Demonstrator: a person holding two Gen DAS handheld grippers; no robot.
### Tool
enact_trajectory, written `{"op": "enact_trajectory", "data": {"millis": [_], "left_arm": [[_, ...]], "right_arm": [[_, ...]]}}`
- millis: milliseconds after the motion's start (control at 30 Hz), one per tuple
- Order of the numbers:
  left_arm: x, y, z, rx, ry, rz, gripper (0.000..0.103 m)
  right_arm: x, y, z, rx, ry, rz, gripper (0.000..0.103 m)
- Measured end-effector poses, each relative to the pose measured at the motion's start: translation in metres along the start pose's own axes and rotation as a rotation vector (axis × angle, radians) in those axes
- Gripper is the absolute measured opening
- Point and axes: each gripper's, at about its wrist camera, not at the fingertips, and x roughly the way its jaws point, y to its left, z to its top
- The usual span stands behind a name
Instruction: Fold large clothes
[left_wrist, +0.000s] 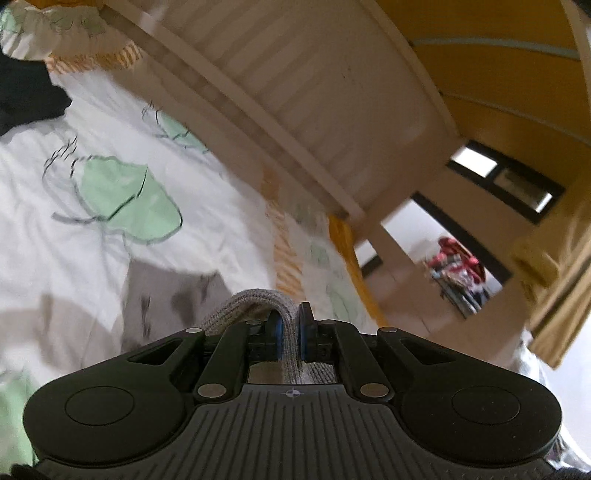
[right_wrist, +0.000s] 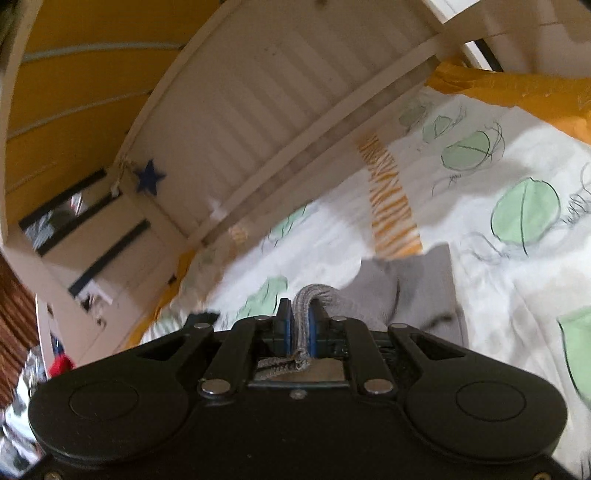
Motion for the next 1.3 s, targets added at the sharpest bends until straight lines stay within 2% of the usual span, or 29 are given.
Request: {"op": "enact_trajectory", "data": {"millis": [167,300,433,500,533,567,600,633,667,767,867,933,1067,1133,1267,1300], "left_arm": [[0.059,0.026,0.016,-0.02,-0.003,0.027,0.008],[0.105,0.053,0.017,-0.028,0.04,0.107,0.008],[0.131,0.081,0.014,-0.068,0.087,0.177,0.011],[0.136,0.092,0.014,-0.109,0.097,0.178,0.024],[0.133,0.095,0.014,-0.126,0.083,0.173,0.039],[0.128,0.096,0.015,-0.134,0.051,0.175,0.055],[0.121,0.095,0.016,-0.128,0.016,0.172,0.061],[0.116,0.093,0.018,-0.119,-0.008,0.169,0.069],[0.109,0.089,0.021,-0.102,-0.028,0.173,0.07],[0.092,0.068,0.022,-0.002,-0.043,0.2,0.073],[0.094,0.043,0.011,0.143,0.003,0.233,0.075],[0.099,0.029,-0.006,0.244,0.068,0.254,0.075],[0.111,0.021,-0.046,0.418,0.23,0.323,0.075],[0.109,0.027,-0.064,0.47,0.305,0.362,0.075],[0.096,0.038,-0.088,0.54,0.368,0.382,0.075],[0.09,0.038,-0.091,0.547,0.367,0.382,0.075]], "right_arm": [[0.054,-0.021,0.024,0.009,-0.004,-0.054,0.018],[0.1,-0.043,0.031,0.013,0.019,-0.123,0.018],[0.14,-0.062,0.028,0.005,0.07,-0.197,0.02],[0.153,-0.071,0.024,0.014,0.078,-0.218,0.026],[0.156,-0.075,0.023,0.019,0.072,-0.223,0.029],[0.156,-0.077,0.022,0.02,0.058,-0.224,0.046],[0.154,-0.078,0.023,0.015,0.035,-0.224,0.065],[0.151,-0.078,0.024,0.008,0.012,-0.22,0.074],[0.148,-0.077,0.025,0.0,-0.007,-0.213,0.077],[0.137,-0.064,0.028,-0.061,-0.025,-0.216,0.077],[0.13,-0.04,0.02,-0.179,-0.016,-0.22,0.077],[0.13,-0.023,0.008,-0.275,0.009,-0.22,0.077],[0.141,0.01,-0.032,-0.496,0.114,-0.248,0.077],[0.147,0.018,-0.056,-0.598,0.186,-0.285,0.076],[0.156,0.013,-0.099,-0.71,0.347,-0.376,0.076],[0.149,0.011,-0.106,-0.705,0.339,-0.376,0.076]]}}
